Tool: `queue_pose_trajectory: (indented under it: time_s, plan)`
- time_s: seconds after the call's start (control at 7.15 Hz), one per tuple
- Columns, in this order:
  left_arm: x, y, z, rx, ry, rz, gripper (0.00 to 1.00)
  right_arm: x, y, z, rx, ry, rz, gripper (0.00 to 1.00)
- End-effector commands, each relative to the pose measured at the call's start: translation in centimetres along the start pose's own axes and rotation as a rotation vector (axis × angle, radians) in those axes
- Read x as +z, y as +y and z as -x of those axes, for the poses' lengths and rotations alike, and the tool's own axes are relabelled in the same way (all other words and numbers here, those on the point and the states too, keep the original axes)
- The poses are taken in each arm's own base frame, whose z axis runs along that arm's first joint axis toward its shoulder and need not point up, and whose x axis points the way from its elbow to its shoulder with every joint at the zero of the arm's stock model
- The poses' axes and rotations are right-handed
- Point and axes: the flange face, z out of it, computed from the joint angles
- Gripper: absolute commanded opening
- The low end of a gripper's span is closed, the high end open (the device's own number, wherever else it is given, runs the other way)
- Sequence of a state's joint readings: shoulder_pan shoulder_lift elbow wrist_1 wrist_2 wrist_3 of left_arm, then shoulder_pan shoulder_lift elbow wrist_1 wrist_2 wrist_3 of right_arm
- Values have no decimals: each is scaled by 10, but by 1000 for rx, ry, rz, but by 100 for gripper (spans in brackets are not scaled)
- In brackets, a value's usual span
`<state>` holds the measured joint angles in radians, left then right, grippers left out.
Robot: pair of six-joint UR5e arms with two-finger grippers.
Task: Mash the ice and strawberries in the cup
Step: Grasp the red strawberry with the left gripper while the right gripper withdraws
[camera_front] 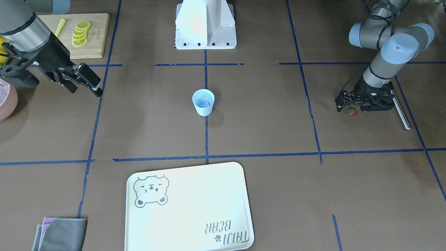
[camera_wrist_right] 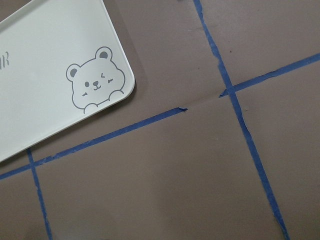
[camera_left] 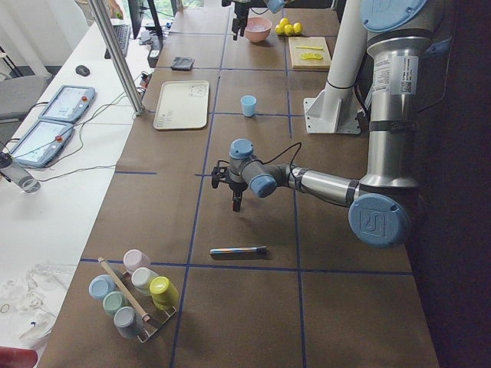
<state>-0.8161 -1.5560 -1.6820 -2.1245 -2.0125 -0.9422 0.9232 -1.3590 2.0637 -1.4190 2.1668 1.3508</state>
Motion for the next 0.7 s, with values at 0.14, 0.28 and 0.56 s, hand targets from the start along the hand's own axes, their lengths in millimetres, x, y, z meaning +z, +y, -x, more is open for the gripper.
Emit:
queue_pose_trajectory:
  time_s: [0.14,0.28,0.56]
  plan:
    - [8,-2,2,-4,-9,6,85,-1,0,1,-3,-1,-11,100]
    - [8,-2,3,-5,-11,6,61,-3,0,2,-4,-5,-12,100]
    - [7,-3,5,-8,-10,5,3,-4,1,4,-7,-9,-12,100]
